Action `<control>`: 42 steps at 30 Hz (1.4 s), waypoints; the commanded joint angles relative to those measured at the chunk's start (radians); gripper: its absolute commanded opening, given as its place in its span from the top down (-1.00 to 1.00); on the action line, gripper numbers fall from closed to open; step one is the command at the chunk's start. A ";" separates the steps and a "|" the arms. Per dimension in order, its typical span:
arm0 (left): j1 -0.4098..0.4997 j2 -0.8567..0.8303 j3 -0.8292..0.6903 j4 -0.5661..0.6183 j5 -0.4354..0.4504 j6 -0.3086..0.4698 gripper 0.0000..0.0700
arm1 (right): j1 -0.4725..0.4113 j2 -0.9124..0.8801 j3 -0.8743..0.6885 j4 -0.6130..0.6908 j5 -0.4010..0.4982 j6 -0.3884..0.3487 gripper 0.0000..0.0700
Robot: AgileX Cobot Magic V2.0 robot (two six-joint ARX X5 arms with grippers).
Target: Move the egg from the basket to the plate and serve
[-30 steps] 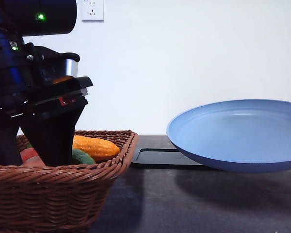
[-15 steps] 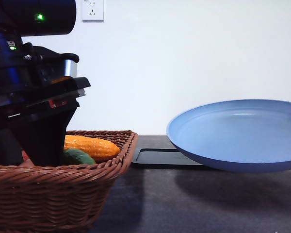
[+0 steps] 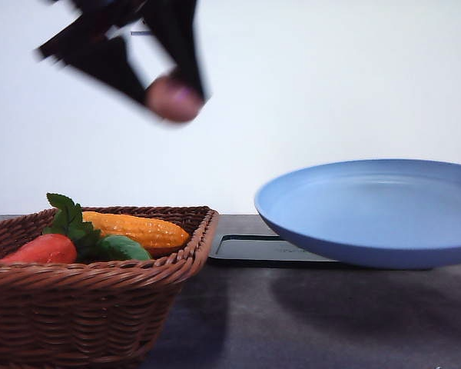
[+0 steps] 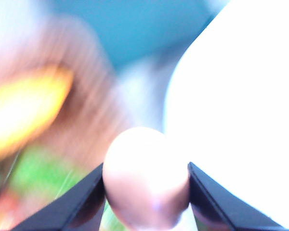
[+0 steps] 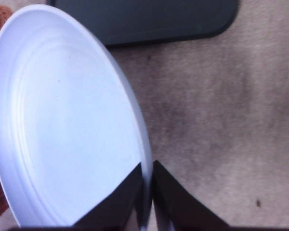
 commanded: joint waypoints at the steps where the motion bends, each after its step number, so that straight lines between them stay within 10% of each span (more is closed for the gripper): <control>1: -0.031 0.007 0.026 0.044 0.002 0.023 0.57 | 0.003 0.004 0.010 0.007 -0.027 0.012 1.00; 15: -0.205 0.173 0.028 0.141 0.002 0.051 0.57 | 0.068 0.004 0.010 -0.051 -0.100 0.010 1.00; 42: -0.245 0.276 0.028 0.142 0.002 0.103 0.55 | 0.121 0.004 0.010 -0.071 -0.132 0.010 1.00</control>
